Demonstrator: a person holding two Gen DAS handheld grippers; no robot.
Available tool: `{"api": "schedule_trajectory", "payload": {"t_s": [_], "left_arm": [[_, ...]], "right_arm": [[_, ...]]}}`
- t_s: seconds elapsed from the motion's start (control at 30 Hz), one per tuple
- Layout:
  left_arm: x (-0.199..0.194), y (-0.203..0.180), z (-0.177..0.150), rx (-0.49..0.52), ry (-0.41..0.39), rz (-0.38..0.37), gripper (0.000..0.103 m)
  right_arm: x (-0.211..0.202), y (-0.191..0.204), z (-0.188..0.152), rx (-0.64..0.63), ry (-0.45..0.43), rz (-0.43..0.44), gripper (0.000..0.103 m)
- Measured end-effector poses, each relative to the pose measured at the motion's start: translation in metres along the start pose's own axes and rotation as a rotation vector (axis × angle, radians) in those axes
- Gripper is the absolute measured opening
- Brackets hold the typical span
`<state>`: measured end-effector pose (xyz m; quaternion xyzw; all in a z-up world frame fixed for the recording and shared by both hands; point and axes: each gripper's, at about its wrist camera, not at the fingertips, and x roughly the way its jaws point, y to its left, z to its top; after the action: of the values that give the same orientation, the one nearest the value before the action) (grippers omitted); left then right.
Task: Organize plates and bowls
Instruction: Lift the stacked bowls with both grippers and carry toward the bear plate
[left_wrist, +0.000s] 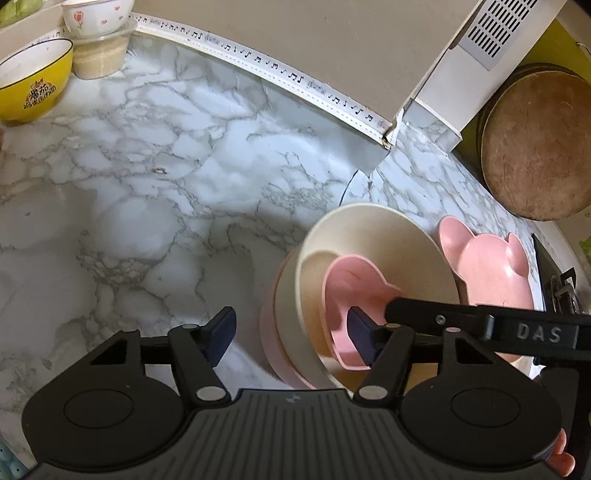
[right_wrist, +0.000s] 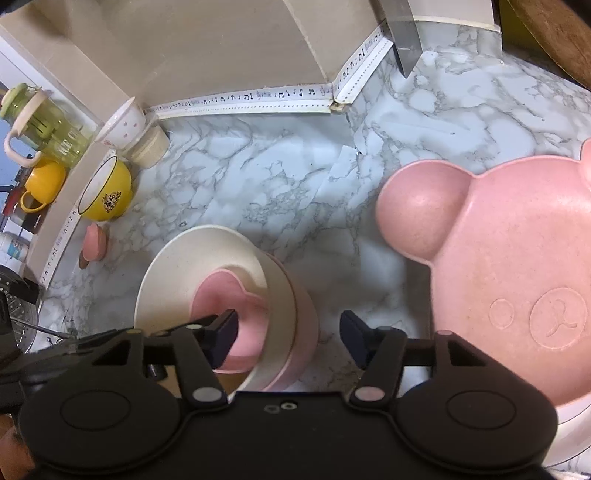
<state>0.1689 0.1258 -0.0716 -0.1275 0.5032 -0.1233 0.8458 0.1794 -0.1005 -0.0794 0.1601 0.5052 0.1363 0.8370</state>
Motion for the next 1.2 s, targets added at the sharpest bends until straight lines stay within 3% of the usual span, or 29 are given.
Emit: {"api": "schedule_trajectory", "payload": {"t_s": [0.2,0.33,0.63,1.2], "left_arm": [[0.002,0.006,-0.003,-0.059,0.011,-0.008,0.058],[0.001,0.005,-0.004,-0.079,0.012,-0.031,0.046],[-0.003,-0.006,-0.006,-0.062,-0.001,0.010,0.044],[-0.036,-0.063,0.013,0.058,-0.076,0.017,0.044]], "right_arm": [[0.005,0.007,0.001,-0.008,0.002,-0.029,0.048],[0.008,0.008,0.002,0.001,0.016,-0.028,0.041],[0.007,0.012,0.000,-0.034,0.017,-0.064,0.031],[-0.044,0.006,0.011,-0.103,-0.082,-0.070,0.027]]}}
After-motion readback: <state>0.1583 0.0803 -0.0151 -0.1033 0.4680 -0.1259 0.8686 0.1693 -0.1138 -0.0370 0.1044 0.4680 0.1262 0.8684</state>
